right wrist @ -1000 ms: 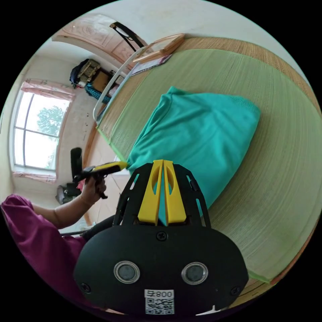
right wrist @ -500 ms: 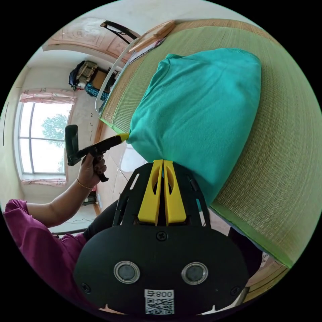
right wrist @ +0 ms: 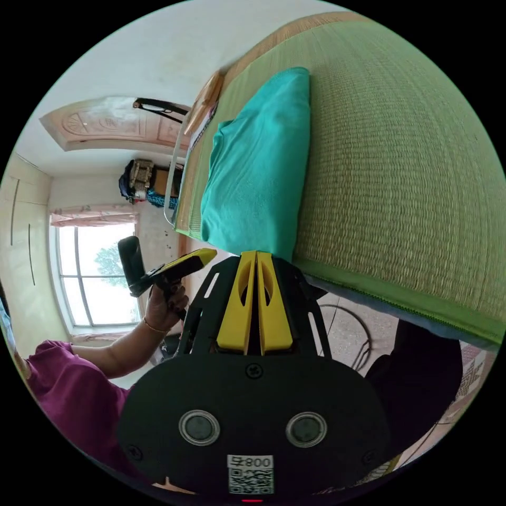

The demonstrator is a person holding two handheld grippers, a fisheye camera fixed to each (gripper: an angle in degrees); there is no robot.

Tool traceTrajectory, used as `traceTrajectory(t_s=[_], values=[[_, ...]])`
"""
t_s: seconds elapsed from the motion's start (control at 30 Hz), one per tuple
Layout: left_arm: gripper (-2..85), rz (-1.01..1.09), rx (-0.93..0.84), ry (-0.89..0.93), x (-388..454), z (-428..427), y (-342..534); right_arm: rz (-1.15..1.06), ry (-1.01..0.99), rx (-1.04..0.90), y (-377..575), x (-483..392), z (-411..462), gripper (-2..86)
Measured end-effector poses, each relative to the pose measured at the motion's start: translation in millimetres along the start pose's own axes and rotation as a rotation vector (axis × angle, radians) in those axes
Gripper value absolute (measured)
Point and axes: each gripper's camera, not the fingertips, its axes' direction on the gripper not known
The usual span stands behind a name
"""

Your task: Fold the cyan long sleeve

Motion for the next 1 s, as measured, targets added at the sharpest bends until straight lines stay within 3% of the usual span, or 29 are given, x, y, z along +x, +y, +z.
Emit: traceTrajectory(t_s=[0.13, 0.53, 0.8, 1.0], values=[[0.1, 0.039, -0.049, 0.026, 20, 15, -15, 0.072, -0.038, 0.101, 26, 28, -29, 0.0], [2.6, -0.021, -0.274, 0.123, 42, 77, -66, 0.17, -0.134, 0.081, 79, 88, -38, 0.2], [4.6, -0.267, -0.183, 0.397, 12, 106, -62, 0.178, -0.239, 0.108, 109, 115, -52, 2.2], [2.6, -0.295, -0.132, 0.454, 7, 113, -49, 0.183, -0.323, 0.091, 119, 128, -48, 6.8]])
